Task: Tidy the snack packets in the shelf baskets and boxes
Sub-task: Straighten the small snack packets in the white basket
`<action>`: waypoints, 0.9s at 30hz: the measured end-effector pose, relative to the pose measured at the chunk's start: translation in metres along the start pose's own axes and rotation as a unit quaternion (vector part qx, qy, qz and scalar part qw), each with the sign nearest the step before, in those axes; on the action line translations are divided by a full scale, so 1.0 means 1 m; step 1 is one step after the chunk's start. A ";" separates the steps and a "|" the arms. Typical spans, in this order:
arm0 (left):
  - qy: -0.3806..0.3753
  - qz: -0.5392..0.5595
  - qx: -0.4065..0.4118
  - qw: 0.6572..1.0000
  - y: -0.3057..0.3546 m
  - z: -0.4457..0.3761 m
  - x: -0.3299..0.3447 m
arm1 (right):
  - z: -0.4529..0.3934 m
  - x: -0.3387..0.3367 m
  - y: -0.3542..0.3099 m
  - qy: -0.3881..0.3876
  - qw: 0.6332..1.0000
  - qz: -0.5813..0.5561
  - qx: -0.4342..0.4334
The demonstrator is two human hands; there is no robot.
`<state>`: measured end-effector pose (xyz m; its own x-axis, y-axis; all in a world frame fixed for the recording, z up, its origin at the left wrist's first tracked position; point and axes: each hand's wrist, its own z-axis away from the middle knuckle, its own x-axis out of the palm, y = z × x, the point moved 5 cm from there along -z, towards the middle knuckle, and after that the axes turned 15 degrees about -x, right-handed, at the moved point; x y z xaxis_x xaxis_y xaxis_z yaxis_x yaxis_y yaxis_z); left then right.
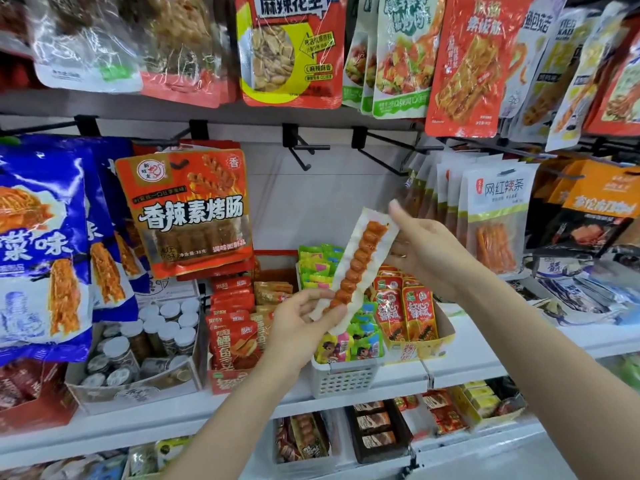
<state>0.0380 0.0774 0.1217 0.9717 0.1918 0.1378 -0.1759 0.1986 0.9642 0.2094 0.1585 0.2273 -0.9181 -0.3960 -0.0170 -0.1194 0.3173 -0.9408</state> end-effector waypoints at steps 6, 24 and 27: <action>-0.053 0.046 0.005 0.998 -0.003 0.004 -0.002 | -0.002 -0.005 -0.005 0.053 0.992 0.104 -0.045; -0.139 0.149 -0.083 0.976 0.009 0.003 -0.005 | 0.000 -0.010 -0.023 -0.046 0.994 -0.101 -0.002; -0.040 0.048 -0.008 0.998 0.011 0.001 -0.015 | 0.000 -0.015 -0.027 -0.051 0.996 -0.076 0.019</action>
<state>0.0220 0.0761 0.1303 0.9599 0.1329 0.2468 -0.2697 0.1977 0.9424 0.2260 0.1561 0.2526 -0.8473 -0.5225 0.0952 -0.2391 0.2152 -0.9468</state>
